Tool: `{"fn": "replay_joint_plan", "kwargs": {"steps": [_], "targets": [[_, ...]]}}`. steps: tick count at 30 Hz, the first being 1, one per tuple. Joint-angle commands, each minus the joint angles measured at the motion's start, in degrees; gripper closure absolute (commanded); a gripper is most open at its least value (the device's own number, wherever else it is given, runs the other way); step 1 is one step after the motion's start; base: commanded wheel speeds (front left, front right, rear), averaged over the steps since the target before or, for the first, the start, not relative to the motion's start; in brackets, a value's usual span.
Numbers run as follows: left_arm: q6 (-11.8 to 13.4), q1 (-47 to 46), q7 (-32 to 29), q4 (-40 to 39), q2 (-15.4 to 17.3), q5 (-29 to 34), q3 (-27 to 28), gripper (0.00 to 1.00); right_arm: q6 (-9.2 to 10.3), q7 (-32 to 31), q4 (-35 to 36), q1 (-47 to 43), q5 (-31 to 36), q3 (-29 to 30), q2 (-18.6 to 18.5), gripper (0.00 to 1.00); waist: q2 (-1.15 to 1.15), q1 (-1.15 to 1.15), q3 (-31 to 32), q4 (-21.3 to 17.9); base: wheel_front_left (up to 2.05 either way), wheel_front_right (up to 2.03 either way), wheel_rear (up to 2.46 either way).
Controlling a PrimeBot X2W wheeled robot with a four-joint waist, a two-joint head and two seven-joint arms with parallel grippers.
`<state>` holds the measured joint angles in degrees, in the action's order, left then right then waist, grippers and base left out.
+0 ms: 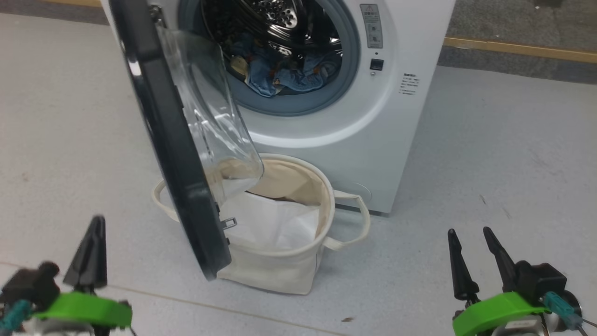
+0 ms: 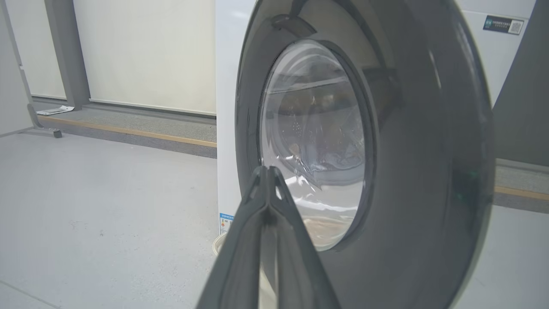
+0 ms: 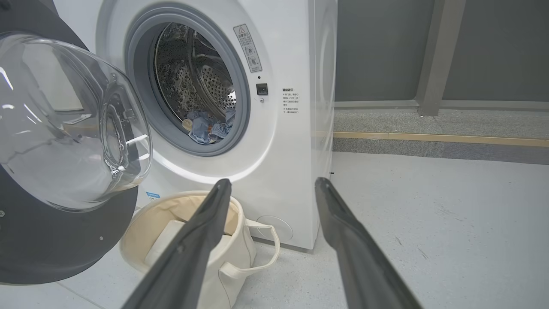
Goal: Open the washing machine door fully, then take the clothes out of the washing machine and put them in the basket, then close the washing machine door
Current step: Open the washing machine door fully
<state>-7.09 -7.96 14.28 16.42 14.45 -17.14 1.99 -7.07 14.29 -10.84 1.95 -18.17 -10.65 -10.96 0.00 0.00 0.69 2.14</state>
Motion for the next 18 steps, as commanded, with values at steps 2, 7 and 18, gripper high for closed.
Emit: {"fn": "replay_joint_plan", "kwargs": {"steps": [2,7,18], "targets": [[-0.1,-5.5,-0.7,-5.0,1.1,-2.3,2.7,1.0,-0.42,0.7,1.4,1.8,-0.2,-0.6,-0.3,0.0,0.0,0.0,0.4,1.1,0.0,0.0,0.0],[0.9,-9.6,-6.5,-15.1,0.1,-3.0,0.5,1.0,-0.42,0.7,1.4,1.5,-0.3,-0.1,-0.3,0.0,0.0,0.0,0.4,3.0,0.0,0.0,0.0],[6.5,-13.5,-24.0,-31.9,-8.4,0.5,-14.6,1.0,-0.42,0.7,1.4,2.1,-0.2,-0.4,-0.2,0.0,0.0,0.0,-1.1,4.1,0.0,0.0,0.0]]}}
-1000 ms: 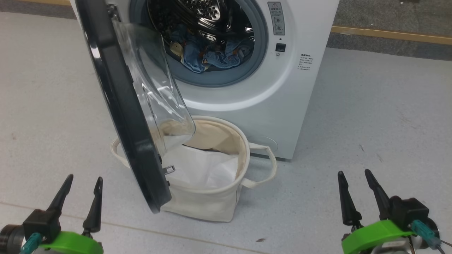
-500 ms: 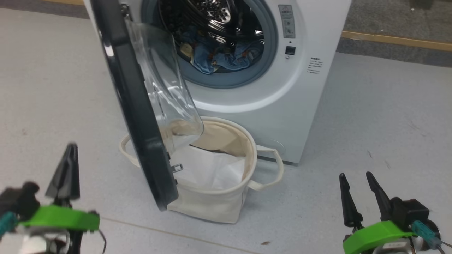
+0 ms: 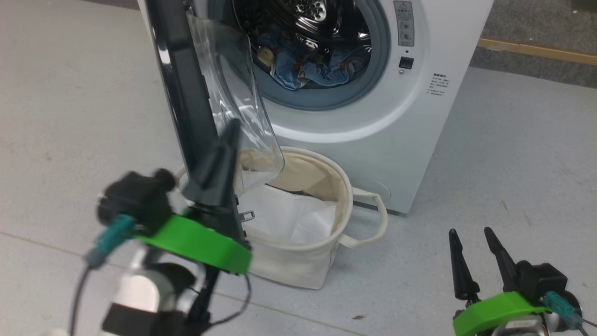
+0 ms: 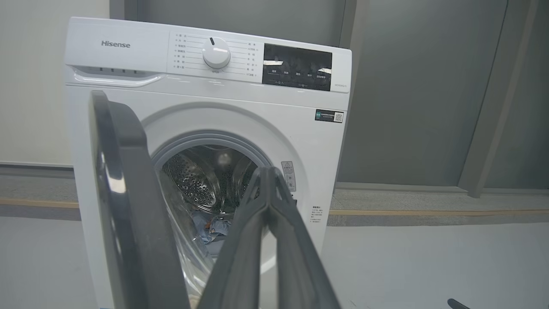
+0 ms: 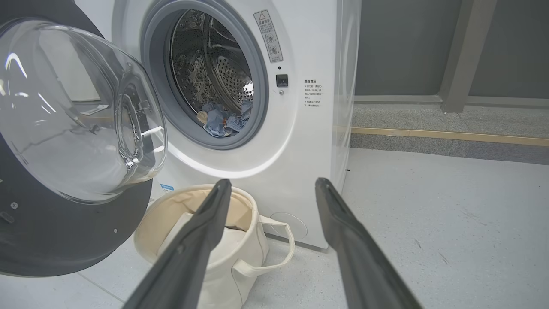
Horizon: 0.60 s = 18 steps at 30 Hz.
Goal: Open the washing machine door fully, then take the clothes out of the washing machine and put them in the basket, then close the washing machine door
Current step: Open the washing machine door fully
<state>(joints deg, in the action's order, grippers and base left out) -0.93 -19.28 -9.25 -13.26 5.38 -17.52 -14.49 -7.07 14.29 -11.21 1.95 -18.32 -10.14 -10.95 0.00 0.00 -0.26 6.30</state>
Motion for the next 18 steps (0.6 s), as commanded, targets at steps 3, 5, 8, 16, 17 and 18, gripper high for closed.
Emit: {"fn": "replay_joint_plan", "kwargs": {"steps": [3,5,8,16,17,18], "targets": [[2.3,-1.3,-1.8,-1.8,-1.0,1.9,-2.4,1.0,-0.42,0.7,1.9,2.5,0.0,-1.0,-0.3,0.0,0.0,0.0,-0.6,-0.3,0.0,0.0,0.0],[3.9,-0.6,-1.4,-0.2,-1.6,1.7,-4.6,1.0,-0.42,0.7,2.0,2.7,0.0,-1.1,-0.3,0.0,0.0,0.0,-0.9,-0.5,0.0,0.0,0.0],[6.0,0.1,0.1,4.2,-2.2,1.2,-7.2,1.0,-0.42,0.7,2.1,3.1,0.0,-1.0,-0.3,0.0,0.0,0.0,-1.4,-0.7,0.0,0.0,0.0],[11.4,-0.9,6.6,16.5,-2.5,0.7,-9.8,1.0,-0.42,0.7,2.2,3.7,0.0,-1.3,-0.3,0.0,0.0,0.0,-2.1,-0.8,0.0,0.0,0.0],[12.1,-1.2,7.4,18.2,-2.5,0.8,-10.0,1.0,-0.42,0.7,2.2,3.8,0.0,-1.4,-0.3,0.0,0.0,0.0,-2.2,-0.7,0.0,0.0,0.0],[12.7,-1.6,8.2,19.7,-2.5,0.4,-9.9,1.0,-0.42,0.7,2.2,3.9,0.0,-1.5,-0.3,0.0,0.0,0.0,-2.3,-0.7,0.0,0.0,0.0]]}}
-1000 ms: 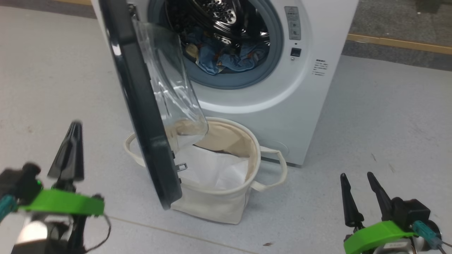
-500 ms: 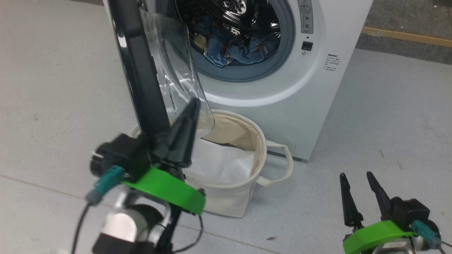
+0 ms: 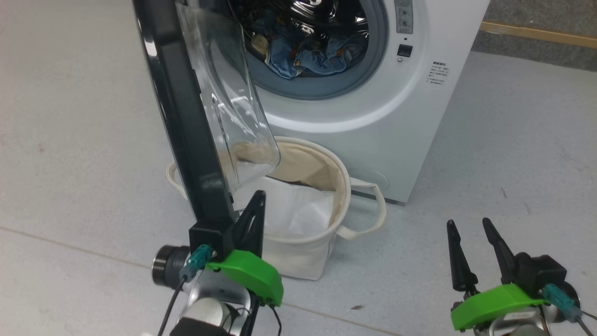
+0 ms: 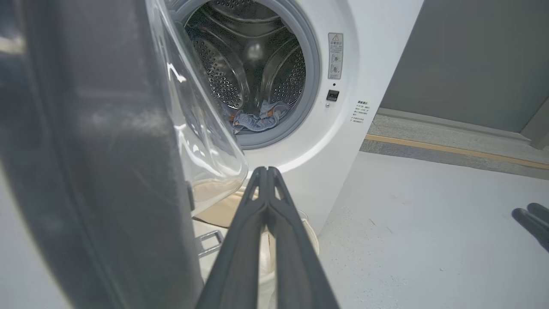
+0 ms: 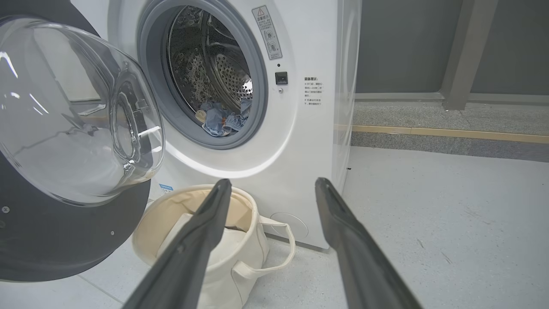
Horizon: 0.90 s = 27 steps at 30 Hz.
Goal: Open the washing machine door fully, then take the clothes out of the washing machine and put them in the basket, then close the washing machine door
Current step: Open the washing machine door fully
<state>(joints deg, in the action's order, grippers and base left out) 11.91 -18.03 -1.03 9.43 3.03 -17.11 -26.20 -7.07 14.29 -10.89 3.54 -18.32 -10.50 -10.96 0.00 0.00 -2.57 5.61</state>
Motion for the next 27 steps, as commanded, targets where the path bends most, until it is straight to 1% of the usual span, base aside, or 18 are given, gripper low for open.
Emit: {"fn": "replay_joint_plan", "kwargs": {"steps": [1,6,11,15,19,20,24,27], "targets": [[0.5,-3.3,0.8,-1.4,-0.1,-0.1,1.8,1.0,-0.42,0.7,1.9,2.5,0.0,-1.2,-0.3,0.0,0.0,0.0,-0.1,0.1,0.0,0.0,0.0],[2.6,-5.4,4.6,4.6,-0.1,-0.7,1.9,1.0,-0.42,0.7,2.1,3.5,0.0,-1.8,-0.5,0.0,0.0,0.0,-0.6,0.7,0.0,0.0,0.0],[5.0,-6.7,7.4,8.7,-0.1,-1.8,2.3,1.0,-0.42,0.7,1.9,4.1,-0.2,-2.8,-0.6,0.0,0.0,0.0,-0.5,2.5,0.0,0.0,0.0],[6.7,-6.8,8.0,10.2,-0.1,-2.8,1.6,1.0,-0.42,0.7,1.8,4.9,-0.2,-3.3,-0.8,0.0,0.0,0.0,-0.2,4.6,0.0,0.0,0.0],[8.1,-6.5,8.0,11.0,-0.1,-3.2,1.1,1.0,-0.42,0.7,1.6,5.3,-0.3,-4.0,-0.8,0.0,0.0,0.0,0.5,7.7,0.0,0.0,0.0],[8.3,-6.4,8.1,11.0,-0.1,-3.3,1.0,1.0,-0.42,0.7,1.6,5.2,-0.4,-4.2,-0.7,0.0,0.0,0.0,0.7,8.6,0.0,0.0,0.0],[7.3,-7.0,7.8,11.1,0.5,-4.1,1.1,1.0,-0.42,0.7,1.3,5.3,-0.5,-5.3,-1.1,0.0,0.0,0.0,0.7,12.7,0.0,0.0,0.0],[5.9,-8.4,8.2,11.5,1.3,-4.8,1.6,1.0,-0.42,0.7,1.3,6.2,-0.5,-5.8,-1.6,0.0,0.0,0.0,0.1,15.7,0.0,0.0,0.0]]}}
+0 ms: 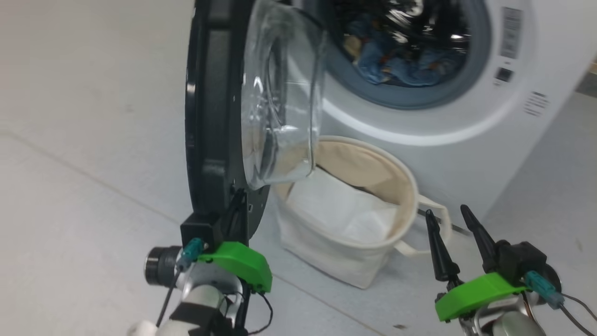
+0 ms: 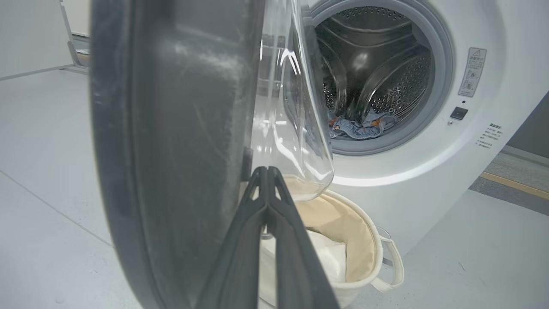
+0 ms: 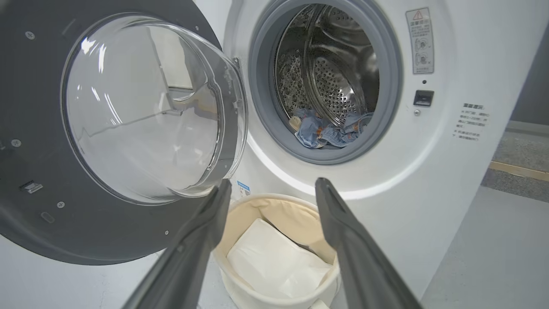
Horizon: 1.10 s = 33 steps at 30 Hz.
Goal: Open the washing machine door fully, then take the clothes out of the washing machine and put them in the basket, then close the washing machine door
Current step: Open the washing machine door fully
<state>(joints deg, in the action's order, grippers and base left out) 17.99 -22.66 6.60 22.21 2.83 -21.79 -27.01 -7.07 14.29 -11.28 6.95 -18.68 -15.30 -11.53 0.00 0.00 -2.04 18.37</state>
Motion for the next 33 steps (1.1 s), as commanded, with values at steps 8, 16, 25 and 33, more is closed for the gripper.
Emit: {"fn": "replay_joint_plan", "kwargs": {"steps": [8,16,25,33], "targets": [[-2.7,-8.4,3.6,4.0,2.9,-1.8,4.7,1.0,-0.42,0.7,2.3,3.9,-0.2,-2.1,-1.4,0.0,0.0,0.0,-2.1,9.2,0.0,0.0,0.0],[-3.2,-12.0,6.4,6.8,4.6,-4.4,9.4,1.0,-0.42,0.7,2.1,6.1,-0.7,-4.0,-2.8,0.0,0.0,0.0,-6.2,10.8,0.0,0.0,0.0],[-5.0,-16.9,8.1,9.6,4.9,-5.5,12.8,1.0,-0.42,0.7,1.5,10.2,-1.7,-7.3,-5.3,0.0,0.0,0.0,-11.3,12.1,0.0,0.0,0.0],[-3.5,-20.5,8.4,13.9,6.2,-6.0,18.1,1.0,-0.42,0.7,0.7,12.9,-2.6,-10.1,-8.5,0.0,0.0,0.0,-15.8,12.8,0.0,0.0,0.0]]}}
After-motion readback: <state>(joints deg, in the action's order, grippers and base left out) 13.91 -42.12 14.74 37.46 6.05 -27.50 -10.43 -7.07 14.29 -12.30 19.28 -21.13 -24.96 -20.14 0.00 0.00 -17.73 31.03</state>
